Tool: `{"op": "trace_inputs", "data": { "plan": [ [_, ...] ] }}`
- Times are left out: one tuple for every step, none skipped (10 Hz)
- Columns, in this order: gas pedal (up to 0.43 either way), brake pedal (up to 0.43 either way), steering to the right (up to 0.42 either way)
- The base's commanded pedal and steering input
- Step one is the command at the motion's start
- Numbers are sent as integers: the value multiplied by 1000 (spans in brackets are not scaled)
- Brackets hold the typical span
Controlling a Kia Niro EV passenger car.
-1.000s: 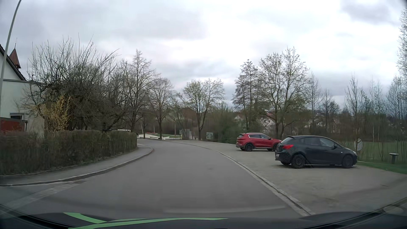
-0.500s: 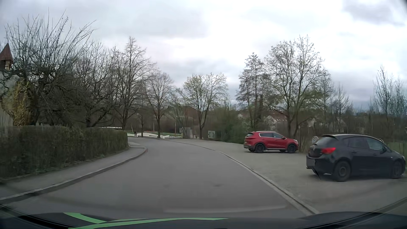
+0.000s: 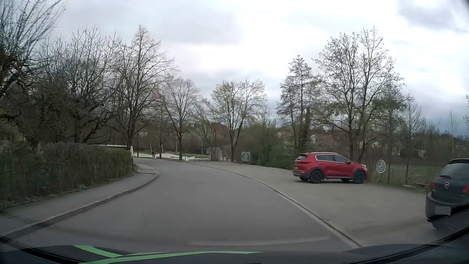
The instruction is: Follow the waypoints while adhering to traffic rules and regulations
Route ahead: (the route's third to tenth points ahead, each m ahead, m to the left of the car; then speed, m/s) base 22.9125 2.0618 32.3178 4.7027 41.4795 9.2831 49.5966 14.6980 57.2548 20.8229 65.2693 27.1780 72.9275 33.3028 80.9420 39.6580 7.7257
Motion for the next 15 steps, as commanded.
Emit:
{"op": "trace_inputs", "data": {
  "plan": [
    [0, 6, -4],
    [0, 6, -5],
    [0, 6, -6],
    [0, 6, -10],
    [0, 6, -14],
    [0, 6, -18],
    [0, 6, -23],
    [0, 6, -25],
    [0, 12, -27],
    [0, 6, -31],
    [0, 6, -34],
    [0, 6, -37],
    [0, 6, -39],
    [0, 0, -43],
    [0, 0, -47]
  ]
}}
